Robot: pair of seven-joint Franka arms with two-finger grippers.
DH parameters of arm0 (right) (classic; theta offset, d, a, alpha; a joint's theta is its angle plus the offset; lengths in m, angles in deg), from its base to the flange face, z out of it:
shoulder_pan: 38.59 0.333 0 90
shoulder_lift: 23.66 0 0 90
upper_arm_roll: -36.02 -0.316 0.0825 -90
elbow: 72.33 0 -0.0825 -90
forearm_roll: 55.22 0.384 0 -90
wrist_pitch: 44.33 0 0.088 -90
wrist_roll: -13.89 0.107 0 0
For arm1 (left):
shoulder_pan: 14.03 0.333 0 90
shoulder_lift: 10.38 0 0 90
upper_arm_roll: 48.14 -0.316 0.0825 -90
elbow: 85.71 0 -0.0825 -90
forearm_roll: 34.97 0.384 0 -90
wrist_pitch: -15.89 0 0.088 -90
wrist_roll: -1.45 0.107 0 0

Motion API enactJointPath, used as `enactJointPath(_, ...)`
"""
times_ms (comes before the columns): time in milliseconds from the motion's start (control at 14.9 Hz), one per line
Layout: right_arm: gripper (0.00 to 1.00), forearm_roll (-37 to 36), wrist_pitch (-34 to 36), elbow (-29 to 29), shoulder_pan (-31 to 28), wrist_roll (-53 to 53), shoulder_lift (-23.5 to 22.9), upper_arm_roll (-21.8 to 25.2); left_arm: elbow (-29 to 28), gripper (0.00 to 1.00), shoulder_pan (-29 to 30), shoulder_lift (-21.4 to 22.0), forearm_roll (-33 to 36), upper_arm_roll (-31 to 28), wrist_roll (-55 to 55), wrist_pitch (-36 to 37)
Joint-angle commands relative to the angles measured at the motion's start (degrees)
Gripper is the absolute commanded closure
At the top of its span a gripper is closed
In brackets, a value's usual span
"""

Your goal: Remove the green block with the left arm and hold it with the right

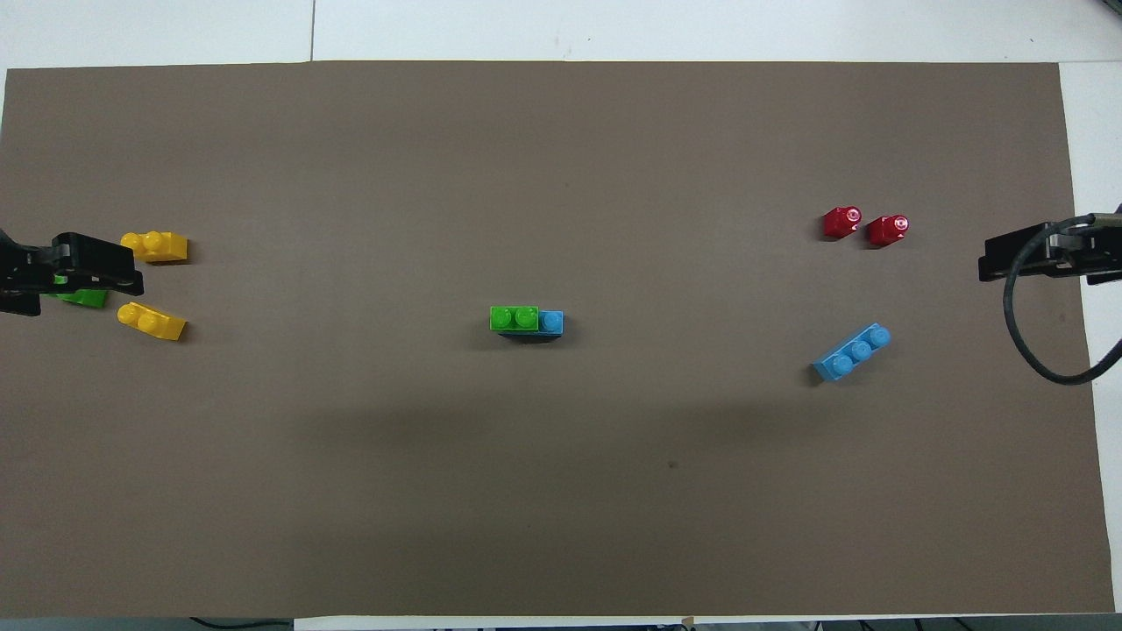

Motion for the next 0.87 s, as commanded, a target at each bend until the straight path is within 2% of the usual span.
enactJointPath(0, 0.0, 0.06, -0.99, -1.07, -0.22, 1.06, 0.91, -0.42, 0.43, 0.0, -0.45, 0.12, -0.93, -0.61, 0.04, -0.05)
enactJointPath(67, 0.0, -0.02, -1.08, -1.51, -0.04, 2.28, 1.18, -0.42, 0.43, 0.0, -0.45, 0.12, -0.84, -0.61, 0.04, -0.05)
enactJointPath(269, 0.0, 1.98, -1.78, -1.68, 0.05, 14.83, 1.18, -0.69, -0.36, 0.0, -0.28, 0.3, -0.93, -0.7, 0.12, -0.05)
enactJointPath(471, 0.0, 9.98, -5.1, -5.54, -2.05, 20.73, 2.14, -0.34, -0.63, 0.0, -0.01, 0.56, -0.93, -0.7, -0.22, -0.14)
enactJointPath(672, 0.0, 17.17, -5.65, -8.27, -3.29, 32.58, 1.44, -0.34, -1.42, 0.0, 0.07, 0.91, -0.93, -0.7, -1.62, 0.03)
enactJointPath(807, 0.0, 23.5, -6.35, -10.64, -4.08, 36.91, 0.74, -0.34, -2.3, 0.0, -0.54, 1.44, -1.02, -0.61, -4.95, -0.05)
